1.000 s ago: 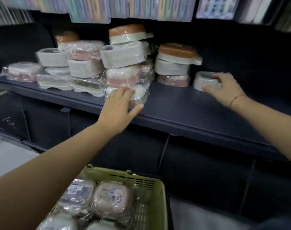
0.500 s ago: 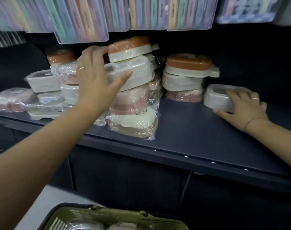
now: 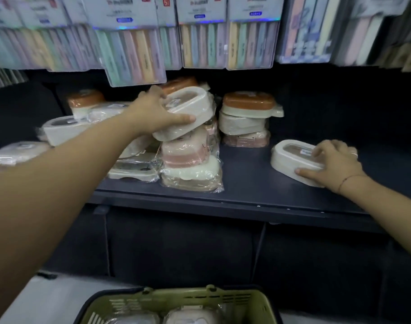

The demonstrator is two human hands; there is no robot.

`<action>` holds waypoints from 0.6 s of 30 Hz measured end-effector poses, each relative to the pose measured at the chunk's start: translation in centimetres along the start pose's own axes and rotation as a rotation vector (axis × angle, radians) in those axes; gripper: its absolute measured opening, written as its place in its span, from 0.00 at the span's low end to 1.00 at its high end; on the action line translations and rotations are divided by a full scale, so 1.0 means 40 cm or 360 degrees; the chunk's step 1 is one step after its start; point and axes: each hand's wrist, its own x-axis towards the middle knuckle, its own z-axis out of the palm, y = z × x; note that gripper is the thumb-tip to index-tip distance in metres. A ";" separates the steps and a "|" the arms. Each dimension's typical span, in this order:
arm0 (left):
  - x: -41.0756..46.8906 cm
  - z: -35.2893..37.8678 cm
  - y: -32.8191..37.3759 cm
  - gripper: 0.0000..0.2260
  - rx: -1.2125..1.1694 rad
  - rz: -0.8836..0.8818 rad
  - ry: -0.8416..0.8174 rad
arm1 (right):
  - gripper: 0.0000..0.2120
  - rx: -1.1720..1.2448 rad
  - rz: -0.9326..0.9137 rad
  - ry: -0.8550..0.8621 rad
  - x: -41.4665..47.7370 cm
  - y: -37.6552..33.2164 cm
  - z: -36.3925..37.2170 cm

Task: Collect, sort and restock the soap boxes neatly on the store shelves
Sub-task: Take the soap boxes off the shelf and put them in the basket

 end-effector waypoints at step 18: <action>-0.742 0.161 -0.382 0.43 -0.0095 0.0019 -0.0483 | 0.25 0.0767 -0.0461 -0.0661 -0.549 -0.167 0.060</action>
